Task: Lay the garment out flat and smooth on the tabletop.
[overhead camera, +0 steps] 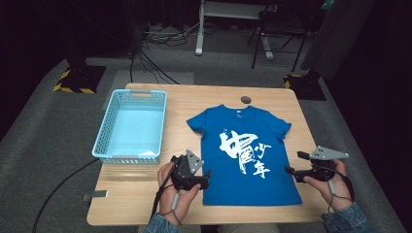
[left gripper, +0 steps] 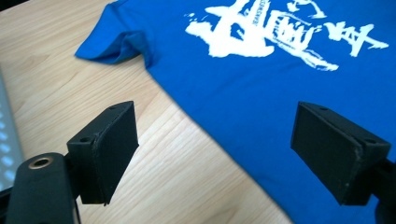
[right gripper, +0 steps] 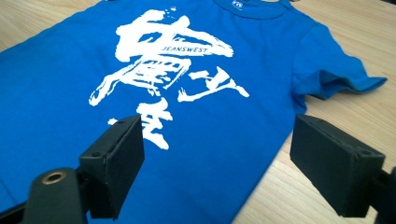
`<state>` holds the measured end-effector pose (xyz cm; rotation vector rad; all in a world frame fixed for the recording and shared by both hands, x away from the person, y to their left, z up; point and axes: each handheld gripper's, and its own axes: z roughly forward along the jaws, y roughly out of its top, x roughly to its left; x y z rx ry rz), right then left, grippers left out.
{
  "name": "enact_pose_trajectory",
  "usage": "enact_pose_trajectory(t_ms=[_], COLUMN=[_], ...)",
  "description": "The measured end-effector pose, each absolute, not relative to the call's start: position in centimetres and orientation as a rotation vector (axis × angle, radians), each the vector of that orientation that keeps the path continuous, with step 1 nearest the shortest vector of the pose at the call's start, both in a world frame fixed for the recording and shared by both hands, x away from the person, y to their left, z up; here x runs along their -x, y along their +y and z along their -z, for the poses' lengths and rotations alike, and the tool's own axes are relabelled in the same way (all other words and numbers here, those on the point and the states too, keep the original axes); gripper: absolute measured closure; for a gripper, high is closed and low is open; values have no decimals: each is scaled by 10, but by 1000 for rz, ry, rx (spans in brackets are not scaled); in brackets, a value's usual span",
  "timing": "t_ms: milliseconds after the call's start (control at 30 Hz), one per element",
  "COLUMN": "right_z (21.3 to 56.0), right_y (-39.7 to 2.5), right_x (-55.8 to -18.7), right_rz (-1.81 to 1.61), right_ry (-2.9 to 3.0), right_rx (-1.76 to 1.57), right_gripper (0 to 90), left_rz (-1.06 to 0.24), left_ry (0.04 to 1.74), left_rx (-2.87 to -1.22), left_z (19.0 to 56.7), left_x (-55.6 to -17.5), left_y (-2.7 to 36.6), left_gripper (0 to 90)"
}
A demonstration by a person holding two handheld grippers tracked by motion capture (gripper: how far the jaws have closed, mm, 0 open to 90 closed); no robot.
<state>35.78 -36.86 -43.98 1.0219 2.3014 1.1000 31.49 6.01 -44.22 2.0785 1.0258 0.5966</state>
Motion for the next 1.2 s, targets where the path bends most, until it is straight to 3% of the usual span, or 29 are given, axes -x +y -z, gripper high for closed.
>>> enact_pose_trajectory(t_ms=[600,1200], right_z=[442,461], right_y=[-395,-427], right_x=[-351,-347], right_rz=[-1053,-1046], right_ry=[2342,2293], right_rx=[-1018,-1110], right_gripper=[213,189], left_rz=[-613,-618], left_ry=[1096,1209], left_rx=[-2049,-2030], left_z=[448,469], left_x=[-301,-296], left_y=[110,163], left_gripper=[140,130])
